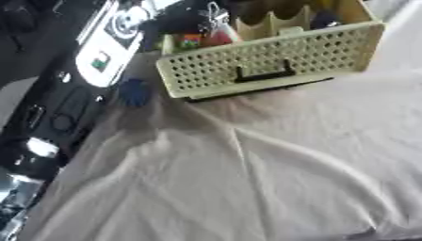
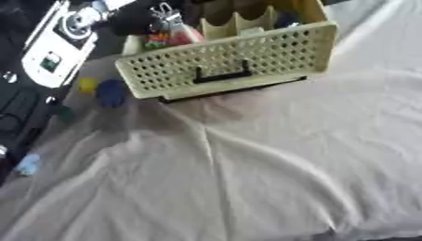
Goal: Pick up objects from table and place into drawer.
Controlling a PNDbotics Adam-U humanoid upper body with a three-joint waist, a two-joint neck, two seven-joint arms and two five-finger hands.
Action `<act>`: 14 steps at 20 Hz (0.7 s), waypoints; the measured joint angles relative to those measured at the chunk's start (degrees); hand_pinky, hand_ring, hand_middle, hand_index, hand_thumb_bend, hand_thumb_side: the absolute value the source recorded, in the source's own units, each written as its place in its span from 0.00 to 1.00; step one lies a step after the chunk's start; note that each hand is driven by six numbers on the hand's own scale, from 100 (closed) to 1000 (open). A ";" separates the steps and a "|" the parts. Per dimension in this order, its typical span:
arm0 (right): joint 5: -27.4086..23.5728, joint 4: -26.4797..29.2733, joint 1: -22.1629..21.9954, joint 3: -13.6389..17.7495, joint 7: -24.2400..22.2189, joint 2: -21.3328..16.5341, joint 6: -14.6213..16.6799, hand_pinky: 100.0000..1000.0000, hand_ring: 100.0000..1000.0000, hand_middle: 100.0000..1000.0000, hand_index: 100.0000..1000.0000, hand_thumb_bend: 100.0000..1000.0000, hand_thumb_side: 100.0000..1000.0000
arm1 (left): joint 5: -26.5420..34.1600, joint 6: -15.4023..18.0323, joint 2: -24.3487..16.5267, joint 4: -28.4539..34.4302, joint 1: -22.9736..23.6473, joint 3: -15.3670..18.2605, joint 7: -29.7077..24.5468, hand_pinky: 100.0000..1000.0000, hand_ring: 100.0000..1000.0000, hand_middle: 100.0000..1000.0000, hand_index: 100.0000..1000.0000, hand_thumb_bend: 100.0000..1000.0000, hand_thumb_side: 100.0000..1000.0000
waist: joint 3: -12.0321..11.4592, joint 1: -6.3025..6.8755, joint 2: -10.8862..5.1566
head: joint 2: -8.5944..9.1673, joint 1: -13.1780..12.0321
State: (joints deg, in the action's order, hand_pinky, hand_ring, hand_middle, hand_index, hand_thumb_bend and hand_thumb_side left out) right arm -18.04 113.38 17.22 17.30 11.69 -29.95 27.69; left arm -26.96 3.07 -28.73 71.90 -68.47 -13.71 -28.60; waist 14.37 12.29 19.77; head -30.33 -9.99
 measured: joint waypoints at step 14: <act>-0.29 0.00 -1.92 0.02 0.68 -0.14 1.73 0.50 0.31 0.34 0.72 0.00 0.71 | 19.13 -2.46 -2.89 17.05 2.91 6.33 22.10 0.58 0.75 0.79 1.00 0.18 0.80 | -2.47 -1.68 -0.81 | -0.79 0.70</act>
State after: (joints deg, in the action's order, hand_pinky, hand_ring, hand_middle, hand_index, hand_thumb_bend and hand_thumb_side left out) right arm -18.33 113.38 15.30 17.31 12.37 -30.08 29.43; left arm -7.83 0.61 -31.62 88.96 -65.56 -7.38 -6.50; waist 11.90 10.62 18.97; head -31.12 -9.28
